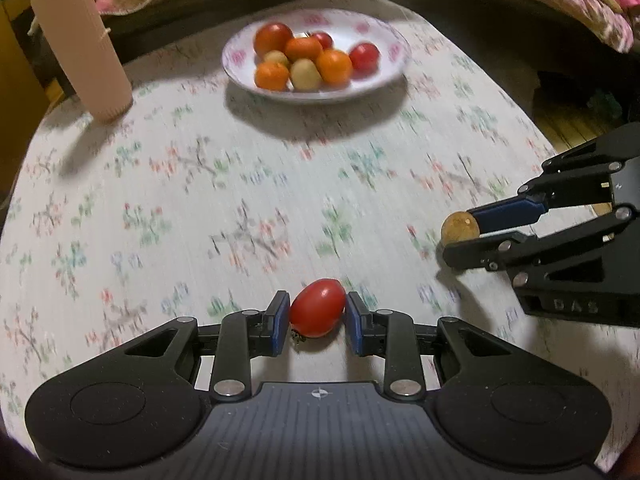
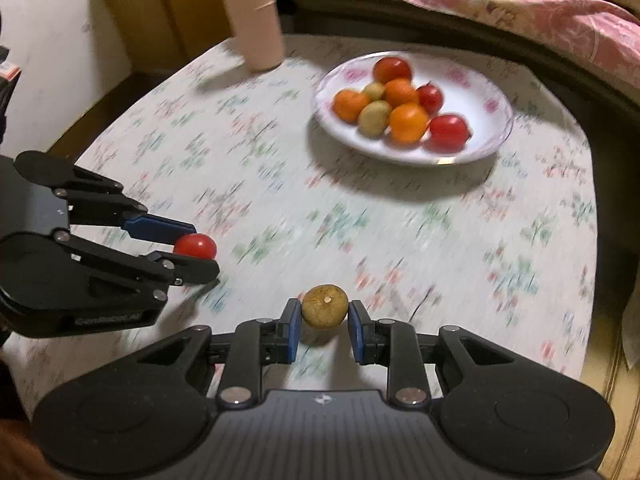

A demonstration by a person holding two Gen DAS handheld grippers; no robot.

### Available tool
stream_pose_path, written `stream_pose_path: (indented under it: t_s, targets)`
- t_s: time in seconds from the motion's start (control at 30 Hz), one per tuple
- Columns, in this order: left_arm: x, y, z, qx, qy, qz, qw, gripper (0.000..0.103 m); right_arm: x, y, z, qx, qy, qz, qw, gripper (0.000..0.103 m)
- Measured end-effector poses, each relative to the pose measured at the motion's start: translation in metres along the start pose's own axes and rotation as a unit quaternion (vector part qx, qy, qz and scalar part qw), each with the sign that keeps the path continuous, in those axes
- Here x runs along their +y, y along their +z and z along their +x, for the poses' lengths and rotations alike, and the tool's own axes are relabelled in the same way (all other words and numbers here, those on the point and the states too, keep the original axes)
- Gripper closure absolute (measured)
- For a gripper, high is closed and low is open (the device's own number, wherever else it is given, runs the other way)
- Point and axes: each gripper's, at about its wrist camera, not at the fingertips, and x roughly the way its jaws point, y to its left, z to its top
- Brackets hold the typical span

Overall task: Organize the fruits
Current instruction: 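Carry the red tomato with the left tool while the right tool carries the tan fruit to the plate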

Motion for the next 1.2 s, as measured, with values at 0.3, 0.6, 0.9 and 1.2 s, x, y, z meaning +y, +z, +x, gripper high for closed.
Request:
stream_pose_path:
  t_s: [0.3, 0.6, 0.9, 1.2]
  targets:
    - [-0.008, -0.011, 0.0, -0.007, 0.025, 0.025, 0.9994, 0.044, 0.013, -0.02, -0.001, 0.005, -0.002, -0.01, 1.0, 0.076]
    - [-0.015, -0.012, -0.001, -0.004, 0.036, 0.035, 0.9988, 0.028, 0.013, -0.025, -0.005, -0.001, 0.01, -0.007, 1.0, 0.055]
    - [-0.012, -0.006, 0.004, -0.006, 0.025, 0.039, 0.9989, 0.027, 0.01, -0.024, -0.002, -0.009, -0.005, -0.003, 1.0, 0.054]
    - [-0.011, 0.001, 0.005, 0.016, -0.007, 0.035, 0.9992, 0.045, 0.016, -0.021, 0.0, 0.001, -0.029, -0.005, 1.0, 0.063]
